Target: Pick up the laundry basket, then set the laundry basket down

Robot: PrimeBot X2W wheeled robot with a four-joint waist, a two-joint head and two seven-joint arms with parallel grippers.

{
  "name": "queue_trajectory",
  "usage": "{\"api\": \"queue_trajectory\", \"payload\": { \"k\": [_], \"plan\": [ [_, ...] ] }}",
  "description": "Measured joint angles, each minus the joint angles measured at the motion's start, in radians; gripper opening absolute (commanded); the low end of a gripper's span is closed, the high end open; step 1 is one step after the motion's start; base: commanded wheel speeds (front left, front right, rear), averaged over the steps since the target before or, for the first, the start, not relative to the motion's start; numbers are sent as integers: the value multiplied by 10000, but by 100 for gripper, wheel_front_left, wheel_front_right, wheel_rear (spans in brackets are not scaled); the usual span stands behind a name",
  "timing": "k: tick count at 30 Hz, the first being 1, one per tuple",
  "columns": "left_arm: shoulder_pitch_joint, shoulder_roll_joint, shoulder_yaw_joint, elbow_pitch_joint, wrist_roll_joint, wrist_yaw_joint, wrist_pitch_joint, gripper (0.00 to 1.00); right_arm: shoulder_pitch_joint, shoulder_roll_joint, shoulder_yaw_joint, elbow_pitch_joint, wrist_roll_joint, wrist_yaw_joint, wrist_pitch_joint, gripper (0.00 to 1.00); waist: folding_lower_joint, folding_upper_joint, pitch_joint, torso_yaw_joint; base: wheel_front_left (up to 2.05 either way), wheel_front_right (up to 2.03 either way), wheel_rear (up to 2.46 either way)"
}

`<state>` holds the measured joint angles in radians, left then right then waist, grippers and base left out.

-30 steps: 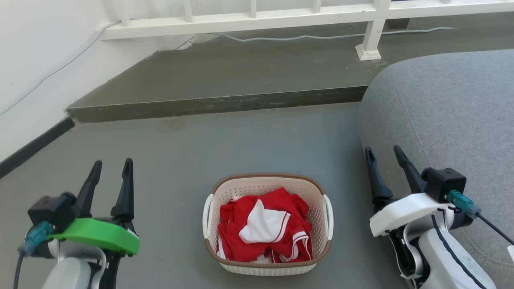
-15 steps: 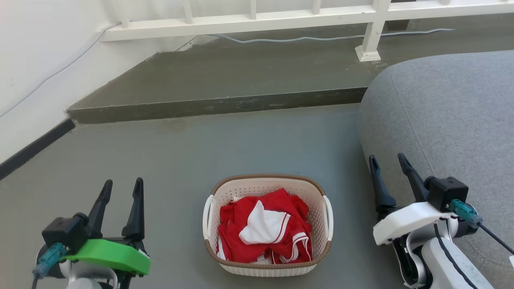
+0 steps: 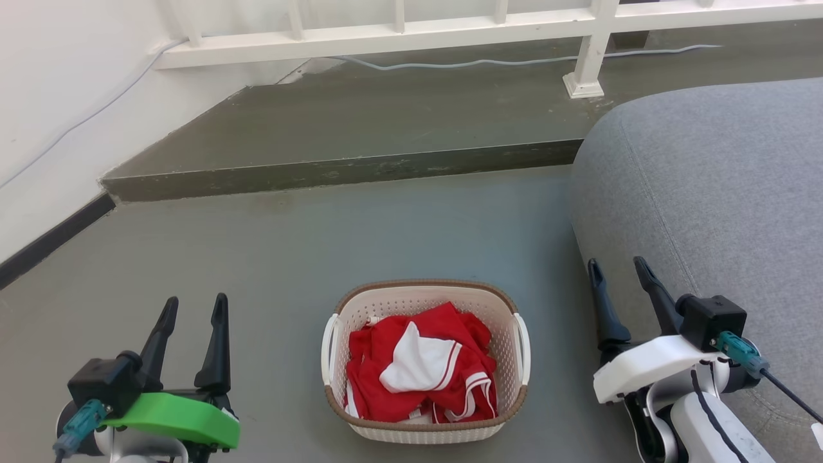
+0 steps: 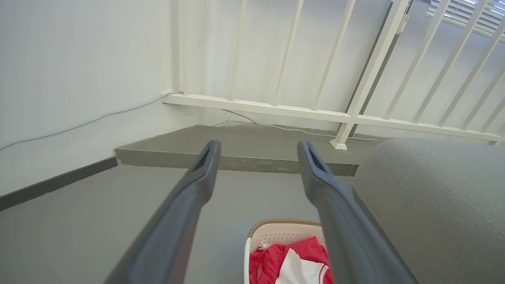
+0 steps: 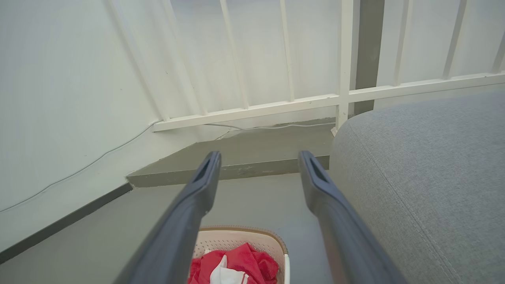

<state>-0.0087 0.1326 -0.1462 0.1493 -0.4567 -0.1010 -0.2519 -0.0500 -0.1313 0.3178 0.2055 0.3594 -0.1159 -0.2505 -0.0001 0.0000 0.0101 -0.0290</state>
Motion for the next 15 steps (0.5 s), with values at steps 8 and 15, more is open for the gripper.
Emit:
{"api": "queue_trajectory", "payload": {
  "k": [8,15],
  "plan": [
    [126,-190,123,10,146,-46,0,100,1,23,-144,-6,-31,10,0,100,0,0,21,-8,0,0,0],
    [126,-228,169,44,318,-119,0,100,21,44,-222,-6,-96,31,0,100,0,0,12,8,0,0,0]
  ]
}}
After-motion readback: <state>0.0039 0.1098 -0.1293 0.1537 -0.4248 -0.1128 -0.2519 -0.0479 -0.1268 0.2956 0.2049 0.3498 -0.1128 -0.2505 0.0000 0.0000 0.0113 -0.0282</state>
